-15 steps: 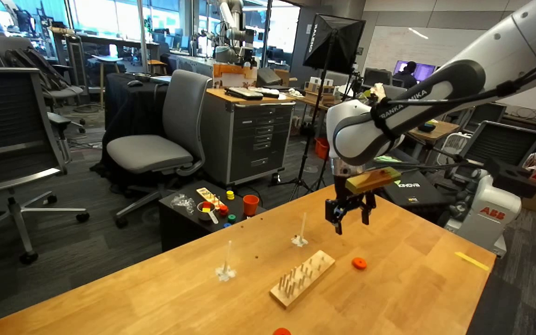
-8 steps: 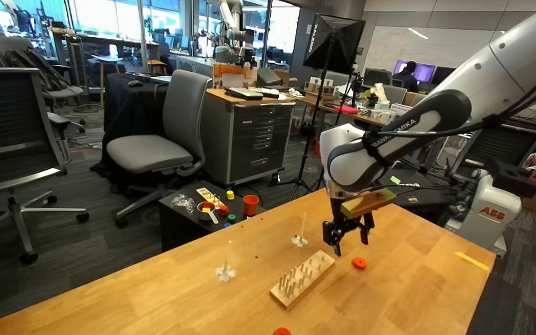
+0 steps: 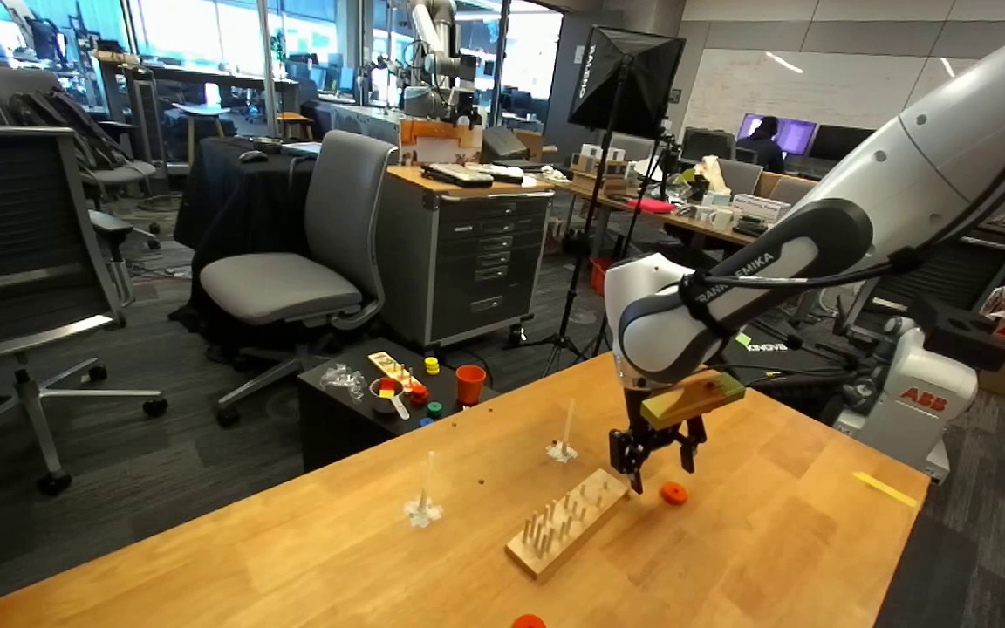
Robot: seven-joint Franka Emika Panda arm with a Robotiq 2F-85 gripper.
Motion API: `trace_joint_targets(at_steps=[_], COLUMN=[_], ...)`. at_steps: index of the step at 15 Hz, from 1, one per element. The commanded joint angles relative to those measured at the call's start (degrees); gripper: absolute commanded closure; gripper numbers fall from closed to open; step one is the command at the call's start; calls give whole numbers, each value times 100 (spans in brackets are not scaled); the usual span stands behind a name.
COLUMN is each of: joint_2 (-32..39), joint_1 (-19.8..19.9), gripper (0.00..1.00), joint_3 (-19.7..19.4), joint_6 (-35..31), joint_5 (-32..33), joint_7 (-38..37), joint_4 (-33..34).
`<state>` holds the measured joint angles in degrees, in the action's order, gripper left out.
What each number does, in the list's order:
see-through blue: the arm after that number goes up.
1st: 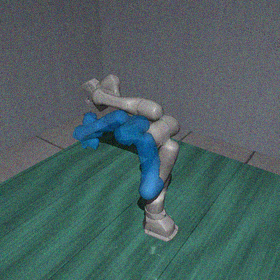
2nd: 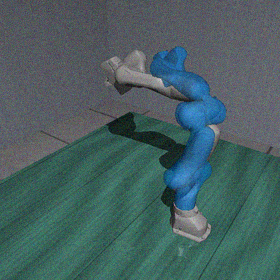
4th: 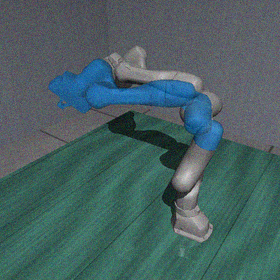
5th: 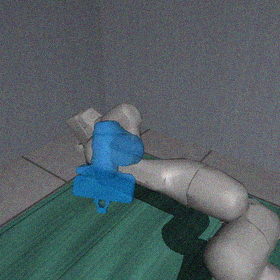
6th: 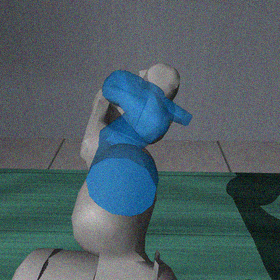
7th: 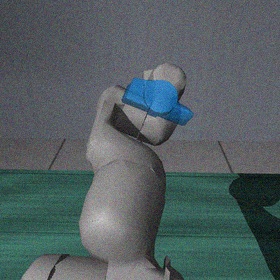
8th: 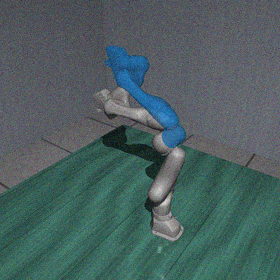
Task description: Pick up the orange ring on the right and place it on the wooden stand
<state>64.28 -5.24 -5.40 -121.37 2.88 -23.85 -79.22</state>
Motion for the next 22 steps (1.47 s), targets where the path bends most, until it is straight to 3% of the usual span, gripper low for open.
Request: trace_joint_targets(at_steps=[1, 11, 22], joint_2=[60, -149, -697], joint_1=[-34, 75, 122], gripper=[0, 0, 0], joint_3=[-59, -25, -290], joint_6=[-334, -733, -1606], joint_5=[-140, -542, -551], joint_7=[-165, -196, -194], joint_4=[-66, -494, -1642])
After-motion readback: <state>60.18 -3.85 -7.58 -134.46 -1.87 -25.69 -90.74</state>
